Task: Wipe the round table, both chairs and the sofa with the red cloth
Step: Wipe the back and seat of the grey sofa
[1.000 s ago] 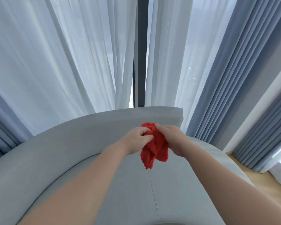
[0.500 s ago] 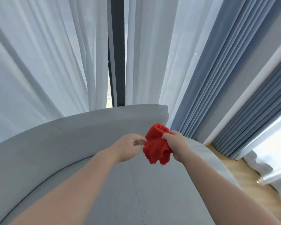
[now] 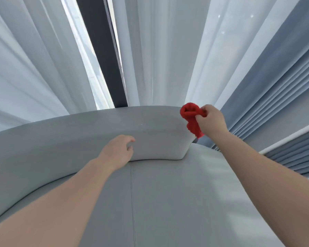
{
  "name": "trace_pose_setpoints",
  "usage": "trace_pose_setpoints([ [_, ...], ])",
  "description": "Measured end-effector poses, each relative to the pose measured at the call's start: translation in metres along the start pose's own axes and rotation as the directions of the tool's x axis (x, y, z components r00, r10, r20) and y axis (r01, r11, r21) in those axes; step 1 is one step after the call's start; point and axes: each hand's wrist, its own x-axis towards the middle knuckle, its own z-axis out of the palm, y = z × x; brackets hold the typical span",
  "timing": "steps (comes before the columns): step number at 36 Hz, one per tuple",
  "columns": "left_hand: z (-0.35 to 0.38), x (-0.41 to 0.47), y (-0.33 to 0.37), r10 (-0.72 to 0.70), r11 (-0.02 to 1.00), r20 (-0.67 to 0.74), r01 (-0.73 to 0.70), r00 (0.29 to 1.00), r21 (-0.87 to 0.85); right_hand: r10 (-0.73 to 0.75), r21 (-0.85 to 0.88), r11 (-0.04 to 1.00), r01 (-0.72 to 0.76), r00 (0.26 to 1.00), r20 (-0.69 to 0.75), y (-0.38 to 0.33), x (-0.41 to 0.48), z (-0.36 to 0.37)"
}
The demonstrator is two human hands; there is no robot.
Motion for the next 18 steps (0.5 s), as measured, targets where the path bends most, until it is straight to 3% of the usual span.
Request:
trace_pose_setpoints([
  [4, 0.023, 0.032, -0.008, -0.103, 0.994, -0.04, 0.104, 0.994, 0.023, -0.178, -0.133, 0.974, 0.181, 0.983, 0.037, 0.034, 0.047, 0.024],
  [8, 0.039, 0.047, -0.019, -0.098, 0.992, -0.094, 0.105, 0.991, 0.068, -0.168, -0.376, 0.873, 0.311, 0.915, 0.366, 0.085, 0.062, 0.063],
  [10, 0.043, 0.051, -0.024, -0.103, 0.99, -0.131, 0.114, 0.986, 0.083, -0.176, -0.46, 0.802, 0.382, 0.886, 0.428, 0.098, 0.066, 0.072],
  [12, 0.046, 0.053, -0.027, -0.113, 0.988, -0.175, 0.129, 0.978, 0.085, -0.252, -0.457, 0.802, 0.384, 0.912, 0.325, 0.097, 0.065, 0.074],
  [15, 0.047, 0.056, -0.033, -0.086, 0.991, -0.225, 0.107, 0.971, 0.081, -0.444, -0.392, 0.818, 0.42, 0.896, 0.035, 0.085, 0.068, 0.077],
  [16, 0.048, 0.057, -0.035, -0.073, 0.992, -0.23, 0.094, 0.97, 0.083, -0.468, -0.391, 0.816, 0.426, 0.884, -0.012, 0.08, 0.073, 0.08],
  [18, 0.047, 0.058, -0.04, -0.056, 0.994, -0.235, 0.076, 0.97, 0.079, -0.415, -0.451, 0.802, 0.391, 0.908, 0.049, 0.072, 0.084, 0.089],
])
